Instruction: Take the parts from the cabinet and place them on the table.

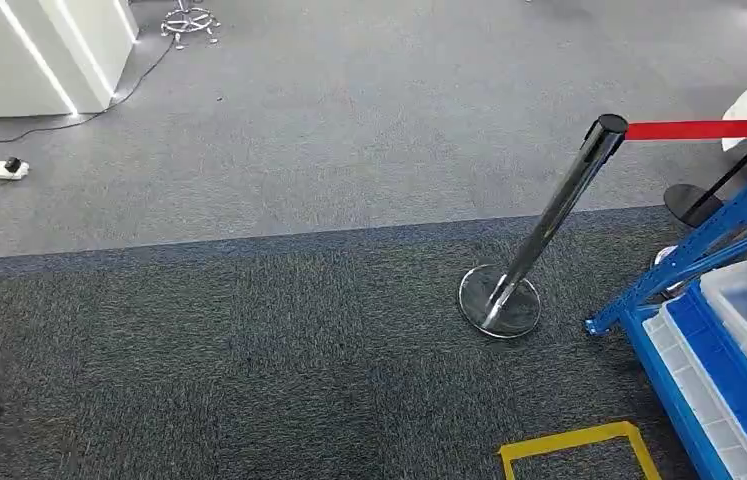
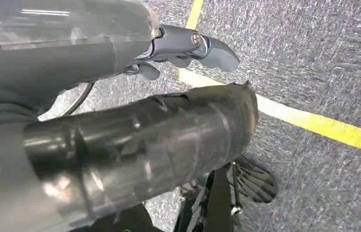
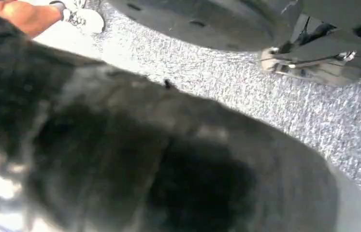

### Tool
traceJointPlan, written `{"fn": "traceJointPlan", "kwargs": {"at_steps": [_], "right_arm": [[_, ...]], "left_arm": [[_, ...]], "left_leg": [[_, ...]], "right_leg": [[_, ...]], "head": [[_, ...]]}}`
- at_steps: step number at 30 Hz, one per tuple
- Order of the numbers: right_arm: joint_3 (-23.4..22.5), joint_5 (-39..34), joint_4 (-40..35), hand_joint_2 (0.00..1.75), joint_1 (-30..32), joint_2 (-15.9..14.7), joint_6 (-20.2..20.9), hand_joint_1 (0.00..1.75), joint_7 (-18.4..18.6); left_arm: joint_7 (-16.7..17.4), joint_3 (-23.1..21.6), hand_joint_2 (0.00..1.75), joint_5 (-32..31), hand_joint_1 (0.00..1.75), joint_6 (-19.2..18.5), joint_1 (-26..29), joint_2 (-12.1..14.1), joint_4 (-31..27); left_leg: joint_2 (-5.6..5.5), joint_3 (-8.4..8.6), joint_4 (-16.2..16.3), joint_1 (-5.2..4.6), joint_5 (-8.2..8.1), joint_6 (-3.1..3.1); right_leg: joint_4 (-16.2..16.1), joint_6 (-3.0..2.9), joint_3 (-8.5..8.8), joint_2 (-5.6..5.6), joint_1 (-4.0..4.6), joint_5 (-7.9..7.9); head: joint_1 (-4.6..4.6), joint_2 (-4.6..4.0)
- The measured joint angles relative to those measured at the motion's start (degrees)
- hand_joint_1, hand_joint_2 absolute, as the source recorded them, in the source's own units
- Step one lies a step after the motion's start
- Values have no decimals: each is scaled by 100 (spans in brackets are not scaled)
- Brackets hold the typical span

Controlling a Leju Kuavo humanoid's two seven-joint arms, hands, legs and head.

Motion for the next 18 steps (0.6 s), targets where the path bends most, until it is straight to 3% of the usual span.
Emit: {"fn": "traceJointPlan", "kwargs": {"at_steps": [1,2,3,5,6,7,10,11,12,13,15,16,17,18], "right_arm": [[0,0,0,0,3,0,24,0,-15],[-4,-7,0,0,11,0,46,0,-26],[-15,-18,0,0,18,0,77,0,-33],[-37,-28,0,0,21,-2,76,0,-39],[-39,-31,0,0,11,-2,79,0,-41],[-44,-37,0,0,-14,-2,92,0,-41],[-79,-83,0,0,-30,0,100,0,-44],[-98,-90,0,0,-28,0,100,0,-44],[-105,-90,2,0,-21,9,100,0,-44],[-112,-96,0,0,-20,9,98,0,-46],[-127,-94,0,0,-25,11,96,0,-55],[-131,-94,0,0,-21,11,94,0,-55],[-131,-94,0,0,-14,9,96,0,-52],[-133,-94,0,0,-8,11,94,0,-52]], "left_arm": [[7,0,0,0,0,2,8,0,0],[11,0,0,0,0,9,17,0,0],[11,0,0,0,0,13,21,0,0],[13,0,0,-4,0,13,15,-2,0],[15,-2,0,-11,0,15,17,-2,0],[22,-2,0,-13,0,20,21,-2,0],[41,-4,0,-13,0,37,10,0,0],[44,-7,0,-15,0,44,-1,0,0],[44,-9,0,-15,0,52,0,4,0],[44,-11,0,-15,0,61,-2,7,0],[46,-11,0,-15,0,70,9,9,0],[46,-13,0,-15,0,70,11,7,0],[46,-13,0,-15,0,70,17,7,0],[46,-11,0,-13,0,70,19,7,0]], "left_leg": [[12,-9,2,-2,1,-1],[15,-8,3,-1,2,-3],[14,-2,3,-1,3,-5],[49,25,3,-1,4,-13],[59,38,3,-2,6,-30],[80,38,21,-34,-1,-76],[175,57,-12,-9,8,-177],[203,74,-13,-23,1,-226],[155,40,86,6,-73,-244],[90,-69,321,-1,-268,-251],[24,-486,1253,5,-756,-264],[23,-670,1653,5,-888,-275],[23,-740,1799,6,-868,-280],[21,-681,1671,7,-725,-278]], "right_leg": [[344,15,-157,-1,-7,-106],[410,25,-178,-3,-12,-52],[184,24,-56,-4,-20,135],[-782,-11,449,-51,-26,641],[-1280,-51,696,-203,-8,783],[-1367,-90,700,-264,59,723],[-1367,-179,656,-116,88,757],[-1432,-242,672,-79,53,801],[-1469,-271,708,-68,27,845],[-1476,-311,697,-26,22,858],[-1469,-341,673,28,30,867],[-1462,-341,664,70,36,867],[-1451,-341,665,110,40,867],[-1445,-339,668,155,42,865]], "head": [[2,0],[2,0],[2,0],[2,0],[4,0],[2,0],[0,0],[-2,0],[2,0],[-2,0],[-9,0],[-7,0],[-9,0],[-7,0]]}}
